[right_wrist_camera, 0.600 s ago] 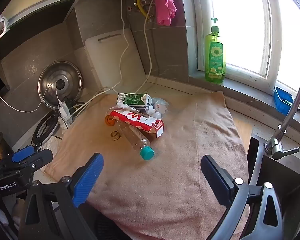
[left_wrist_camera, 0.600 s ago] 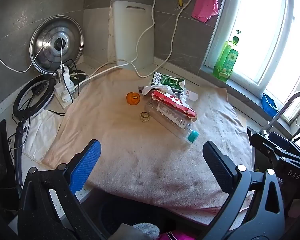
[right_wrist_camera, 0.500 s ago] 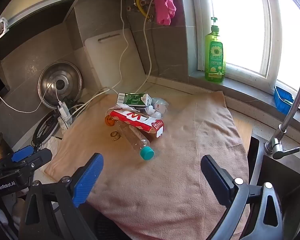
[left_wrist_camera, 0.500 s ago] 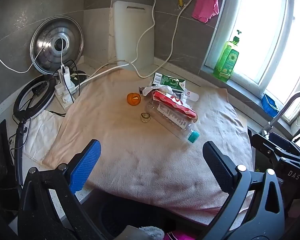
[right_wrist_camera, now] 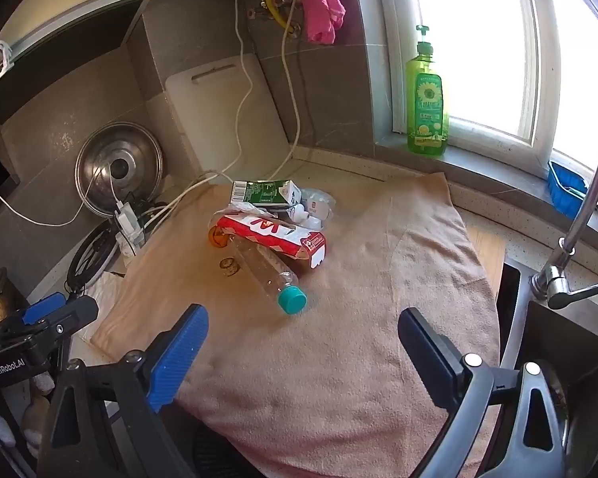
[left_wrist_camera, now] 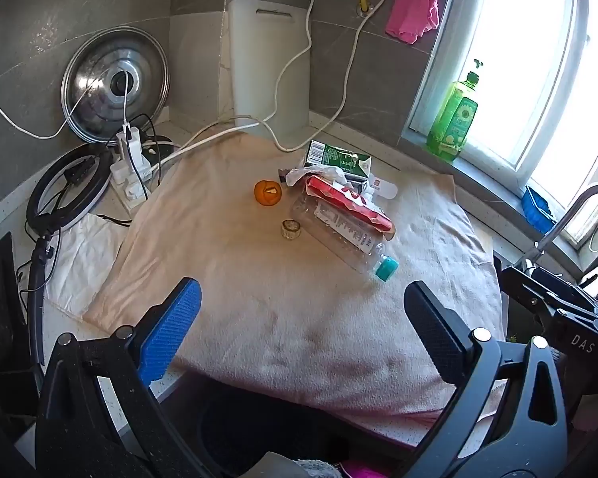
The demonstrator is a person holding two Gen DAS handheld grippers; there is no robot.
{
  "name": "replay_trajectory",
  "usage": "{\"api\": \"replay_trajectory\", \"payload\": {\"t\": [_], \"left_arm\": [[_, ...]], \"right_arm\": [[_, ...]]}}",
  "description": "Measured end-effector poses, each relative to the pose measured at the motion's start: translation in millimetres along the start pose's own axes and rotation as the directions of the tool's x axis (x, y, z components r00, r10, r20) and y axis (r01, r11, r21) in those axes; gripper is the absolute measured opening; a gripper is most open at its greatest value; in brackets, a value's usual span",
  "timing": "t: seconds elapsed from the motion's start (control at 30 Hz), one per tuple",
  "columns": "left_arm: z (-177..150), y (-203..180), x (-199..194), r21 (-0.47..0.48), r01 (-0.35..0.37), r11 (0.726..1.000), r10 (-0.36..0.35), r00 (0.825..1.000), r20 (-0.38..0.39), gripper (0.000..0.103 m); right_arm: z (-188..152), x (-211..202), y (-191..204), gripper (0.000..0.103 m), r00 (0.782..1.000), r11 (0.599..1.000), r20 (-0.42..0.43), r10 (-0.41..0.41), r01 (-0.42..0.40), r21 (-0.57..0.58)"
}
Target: Collect trash
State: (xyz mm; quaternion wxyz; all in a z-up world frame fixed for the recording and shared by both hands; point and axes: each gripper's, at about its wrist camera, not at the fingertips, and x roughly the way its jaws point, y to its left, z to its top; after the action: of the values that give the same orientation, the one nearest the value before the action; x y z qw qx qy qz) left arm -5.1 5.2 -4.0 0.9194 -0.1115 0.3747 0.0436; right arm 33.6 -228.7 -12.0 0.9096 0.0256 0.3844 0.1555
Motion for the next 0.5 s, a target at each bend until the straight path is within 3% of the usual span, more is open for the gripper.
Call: {"api": "replay_trajectory", "payload": {"t": [0.5], "left_arm": [[-2.1, 0.1, -0.3, 0.002, 0.002, 1.0, -0.002, 1.0, 0.005, 0.103]], "right_arm": [[-1.1, 1.4, -9.3, 0.094, 1.0, 1.0, -0.008, 0.006, -0.006, 0.023]]}}
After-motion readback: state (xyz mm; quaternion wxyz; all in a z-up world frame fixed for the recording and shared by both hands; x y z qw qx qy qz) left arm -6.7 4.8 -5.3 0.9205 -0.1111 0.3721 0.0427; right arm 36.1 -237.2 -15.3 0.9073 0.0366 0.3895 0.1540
